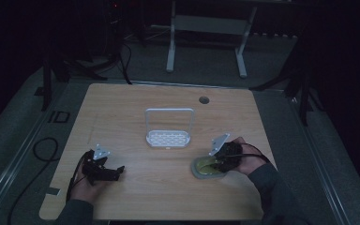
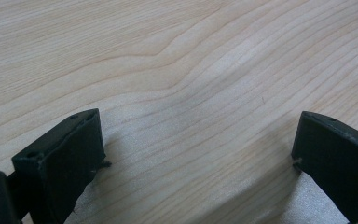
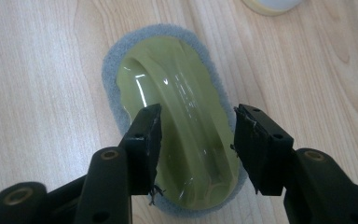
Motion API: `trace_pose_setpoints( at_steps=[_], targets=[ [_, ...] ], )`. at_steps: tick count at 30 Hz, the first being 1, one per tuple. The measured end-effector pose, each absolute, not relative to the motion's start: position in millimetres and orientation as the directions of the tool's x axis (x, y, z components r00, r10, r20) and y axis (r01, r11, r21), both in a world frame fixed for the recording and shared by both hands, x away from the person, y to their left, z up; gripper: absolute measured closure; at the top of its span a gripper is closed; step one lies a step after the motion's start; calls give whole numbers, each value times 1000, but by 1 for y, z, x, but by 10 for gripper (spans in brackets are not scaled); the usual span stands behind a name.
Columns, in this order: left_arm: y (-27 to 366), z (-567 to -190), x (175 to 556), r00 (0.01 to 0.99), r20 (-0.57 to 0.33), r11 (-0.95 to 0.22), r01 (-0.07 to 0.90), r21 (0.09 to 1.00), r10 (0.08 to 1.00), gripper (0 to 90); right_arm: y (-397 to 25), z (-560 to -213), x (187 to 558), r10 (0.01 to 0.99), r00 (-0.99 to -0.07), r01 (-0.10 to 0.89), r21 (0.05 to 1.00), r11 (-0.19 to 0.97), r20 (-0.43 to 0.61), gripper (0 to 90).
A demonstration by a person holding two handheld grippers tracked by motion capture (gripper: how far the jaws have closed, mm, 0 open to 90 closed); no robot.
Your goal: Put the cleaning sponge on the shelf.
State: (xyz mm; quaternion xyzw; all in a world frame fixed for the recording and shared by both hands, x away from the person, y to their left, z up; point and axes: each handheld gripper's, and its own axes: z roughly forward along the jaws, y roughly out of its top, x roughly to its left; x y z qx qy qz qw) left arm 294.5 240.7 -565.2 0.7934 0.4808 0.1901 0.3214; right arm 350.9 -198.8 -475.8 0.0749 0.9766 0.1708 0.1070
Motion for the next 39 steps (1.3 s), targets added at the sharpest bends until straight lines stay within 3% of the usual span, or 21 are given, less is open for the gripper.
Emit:
trace_pose_setpoints(
  at_steps=[11, 39],
  targets=[
    [241, -565, 295, 465, -7, -331, 641, 693, 885, 22, -192, -476, 355, 118, -976, 61, 291, 955, -184, 547],
    [241, -565, 295, 465, -8, -330, 640, 694, 886, 22, -181, -472, 363, 13, -986, -20, 198, 980, -163, 539]
  ],
)
